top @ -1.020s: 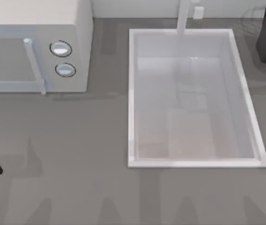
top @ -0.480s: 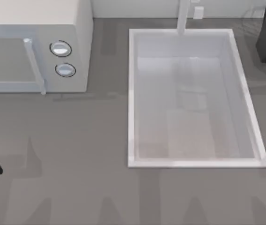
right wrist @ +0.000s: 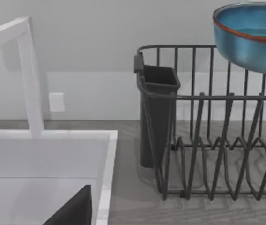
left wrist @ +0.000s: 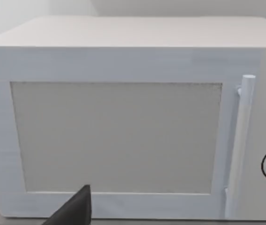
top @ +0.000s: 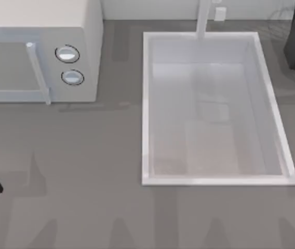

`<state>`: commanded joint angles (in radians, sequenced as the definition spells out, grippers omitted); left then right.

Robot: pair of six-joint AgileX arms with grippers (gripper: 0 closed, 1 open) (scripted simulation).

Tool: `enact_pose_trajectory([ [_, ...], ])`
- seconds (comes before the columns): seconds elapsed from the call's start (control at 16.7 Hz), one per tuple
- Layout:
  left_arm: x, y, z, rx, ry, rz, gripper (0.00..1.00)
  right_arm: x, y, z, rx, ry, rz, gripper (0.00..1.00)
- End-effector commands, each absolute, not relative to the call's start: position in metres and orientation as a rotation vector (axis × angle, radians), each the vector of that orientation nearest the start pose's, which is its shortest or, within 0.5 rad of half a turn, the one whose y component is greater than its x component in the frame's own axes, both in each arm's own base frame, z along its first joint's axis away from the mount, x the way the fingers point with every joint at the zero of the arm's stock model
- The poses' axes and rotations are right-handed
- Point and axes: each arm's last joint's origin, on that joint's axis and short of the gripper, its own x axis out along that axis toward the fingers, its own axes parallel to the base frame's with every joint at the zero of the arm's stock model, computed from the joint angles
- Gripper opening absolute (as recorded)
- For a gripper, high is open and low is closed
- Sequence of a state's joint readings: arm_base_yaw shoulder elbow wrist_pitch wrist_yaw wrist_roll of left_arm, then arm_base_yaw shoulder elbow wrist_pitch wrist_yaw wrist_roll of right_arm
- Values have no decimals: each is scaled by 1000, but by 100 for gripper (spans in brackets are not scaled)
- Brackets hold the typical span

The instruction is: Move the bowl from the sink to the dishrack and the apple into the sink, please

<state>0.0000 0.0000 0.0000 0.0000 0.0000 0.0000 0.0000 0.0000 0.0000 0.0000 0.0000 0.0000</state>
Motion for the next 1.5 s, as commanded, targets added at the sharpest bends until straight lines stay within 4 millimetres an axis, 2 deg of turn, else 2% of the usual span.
enact_pose_trajectory([
  [0.84,106,-1,160,0,0,0,100,106,-1,160,0,1,0,100],
  [0.96,106,-1,160,0,0,0,100,106,-2,165,-8,35,-6,100],
  [1.2,106,-1,160,0,0,0,100,112,-6,185,-40,242,-39,100],
  [1.5,106,-1,160,0,0,0,100,143,-17,205,-71,729,-73,100],
])
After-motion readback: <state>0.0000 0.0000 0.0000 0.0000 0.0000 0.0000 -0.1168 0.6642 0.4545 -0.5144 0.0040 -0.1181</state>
